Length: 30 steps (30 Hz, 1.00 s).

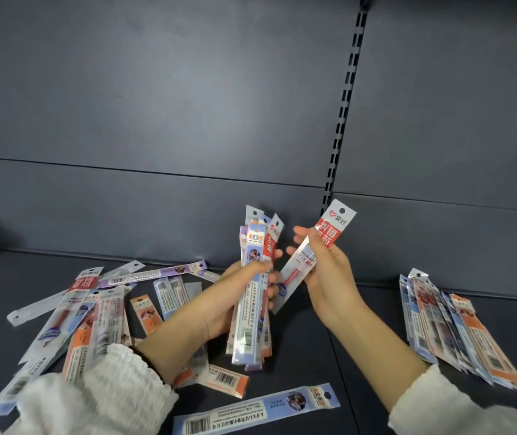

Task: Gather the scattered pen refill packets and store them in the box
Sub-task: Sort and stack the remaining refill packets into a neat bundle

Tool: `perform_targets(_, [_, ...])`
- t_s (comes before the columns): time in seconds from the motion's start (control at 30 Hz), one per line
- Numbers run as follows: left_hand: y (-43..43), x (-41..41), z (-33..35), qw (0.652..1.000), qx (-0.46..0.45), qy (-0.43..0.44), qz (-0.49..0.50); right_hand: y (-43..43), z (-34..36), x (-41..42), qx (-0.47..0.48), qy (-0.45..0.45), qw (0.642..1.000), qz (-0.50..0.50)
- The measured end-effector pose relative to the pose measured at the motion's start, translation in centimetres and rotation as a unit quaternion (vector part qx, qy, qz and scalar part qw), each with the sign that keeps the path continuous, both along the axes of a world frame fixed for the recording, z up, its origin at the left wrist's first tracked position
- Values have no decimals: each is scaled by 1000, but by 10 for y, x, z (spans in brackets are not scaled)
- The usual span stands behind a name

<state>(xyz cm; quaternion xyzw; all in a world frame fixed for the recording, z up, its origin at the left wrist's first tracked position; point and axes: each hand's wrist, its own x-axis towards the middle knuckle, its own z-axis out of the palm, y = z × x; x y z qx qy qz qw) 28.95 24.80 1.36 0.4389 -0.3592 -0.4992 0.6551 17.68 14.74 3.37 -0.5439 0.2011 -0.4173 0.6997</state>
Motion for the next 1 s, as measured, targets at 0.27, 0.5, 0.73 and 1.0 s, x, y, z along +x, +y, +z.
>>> perform_targets(0.27, [4, 12, 16, 984, -77, -37, 156, 4, 15, -9, -83, 41, 994, 54])
perform_targets(0.5, [16, 3, 18, 997, 11, -58, 52, 14, 11, -9, -197, 118, 965, 126])
perform_targets(0.73, [10, -9, 12, 996, -7, -84, 27, 19, 3, 0, -277, 96, 954, 65])
perform_targets(1.0, [10, -3, 7, 990, -55, -115, 52, 15, 3, -3, -272, 149, 942, 130])
